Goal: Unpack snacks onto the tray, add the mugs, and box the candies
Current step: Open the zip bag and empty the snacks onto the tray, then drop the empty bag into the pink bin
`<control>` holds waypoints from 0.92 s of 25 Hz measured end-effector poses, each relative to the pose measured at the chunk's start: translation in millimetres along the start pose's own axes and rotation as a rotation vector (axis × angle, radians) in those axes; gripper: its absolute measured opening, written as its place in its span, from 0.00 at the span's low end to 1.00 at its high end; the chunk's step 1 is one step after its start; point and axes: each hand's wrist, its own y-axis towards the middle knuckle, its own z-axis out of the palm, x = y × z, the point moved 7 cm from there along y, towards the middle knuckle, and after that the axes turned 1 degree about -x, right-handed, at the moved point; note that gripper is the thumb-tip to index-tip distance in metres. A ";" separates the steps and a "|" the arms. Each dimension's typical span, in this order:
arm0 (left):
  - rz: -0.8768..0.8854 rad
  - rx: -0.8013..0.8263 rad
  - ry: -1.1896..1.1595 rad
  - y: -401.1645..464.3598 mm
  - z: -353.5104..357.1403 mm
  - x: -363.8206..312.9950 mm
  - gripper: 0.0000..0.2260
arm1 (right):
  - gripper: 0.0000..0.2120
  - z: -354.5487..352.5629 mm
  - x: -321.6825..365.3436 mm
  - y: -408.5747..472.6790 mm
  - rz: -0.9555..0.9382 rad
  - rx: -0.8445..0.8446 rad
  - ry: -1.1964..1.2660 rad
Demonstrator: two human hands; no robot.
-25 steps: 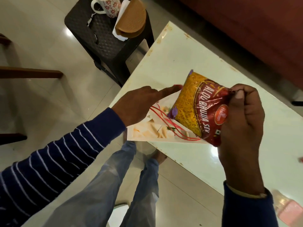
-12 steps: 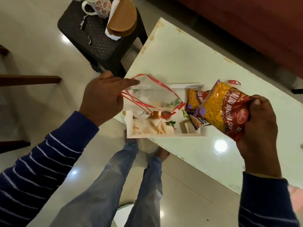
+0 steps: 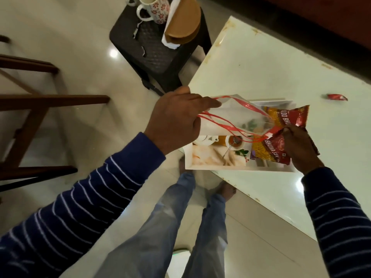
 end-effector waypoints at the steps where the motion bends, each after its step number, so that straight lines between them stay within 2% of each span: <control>1: 0.012 0.001 -0.007 0.7 1.2 -1.2 0.16 | 0.16 0.6 3.0 2.0 -0.009 -0.010 -0.053; 3: 0.024 -0.010 -0.021 0.5 3.6 -1.2 0.18 | 0.16 -4.7 12.4 -2.4 -0.053 -0.087 -0.215; 5: -0.005 -0.003 -0.057 -1.5 6.8 0.4 0.19 | 0.19 -21.4 29.4 -25.8 -0.137 -0.265 -0.257; 7: -0.074 0.040 -0.123 -1.6 7.0 1.4 0.19 | 0.24 -37.7 52.5 -65.6 -0.262 -0.361 -0.032; 9: -0.092 0.049 -0.200 3.6 -4.3 -5.8 0.19 | 0.33 -48.1 87.3 -110.4 -0.445 -0.296 0.123; 11: -0.056 0.051 -0.329 13.3 -25.6 -21.3 0.19 | 0.48 -51.0 125.5 -155.5 -0.608 -0.243 -0.080; 13: -0.006 0.064 -0.506 24.8 -49.6 -39.7 0.18 | 0.55 -49.0 165.6 -191.3 -0.766 -0.292 -0.453; 15: 0.000 0.089 -0.663 36.0 -72.5 -54.1 0.19 | 0.50 -47.9 198.7 -210.8 -0.767 -0.268 -0.664; 16: -0.002 0.096 -0.721 39.8 -83.4 -61.5 0.19 | 0.43 -51.3 208.3 -215.4 -0.743 -0.226 -0.696; 18: -0.017 0.039 -0.795 43.4 -108.6 -74.1 0.19 | 0.19 -75.6 225.1 -227.1 -0.741 -0.206 -0.620; 19: -0.086 -0.044 -0.817 41.2 -117.0 -71.7 0.20 | 0.11 -88.7 227.2 -230.1 -0.725 -0.186 -0.525; 20: -0.210 -0.171 -0.825 34.3 -125.0 -65.4 0.24 | 0.09 -105.1 225.9 -233.7 -0.692 -0.176 -0.403; 22: -0.587 -0.431 -0.854 -0.2 -128.5 -52.6 0.31 | 0.10 -135.0 218.0 -238.4 -0.585 -0.135 -0.113; 23: -0.755 -0.463 -0.913 -20.7 -121.4 -58.5 0.36 | 0.12 -148.8 211.2 -242.5 -0.519 -0.075 0.061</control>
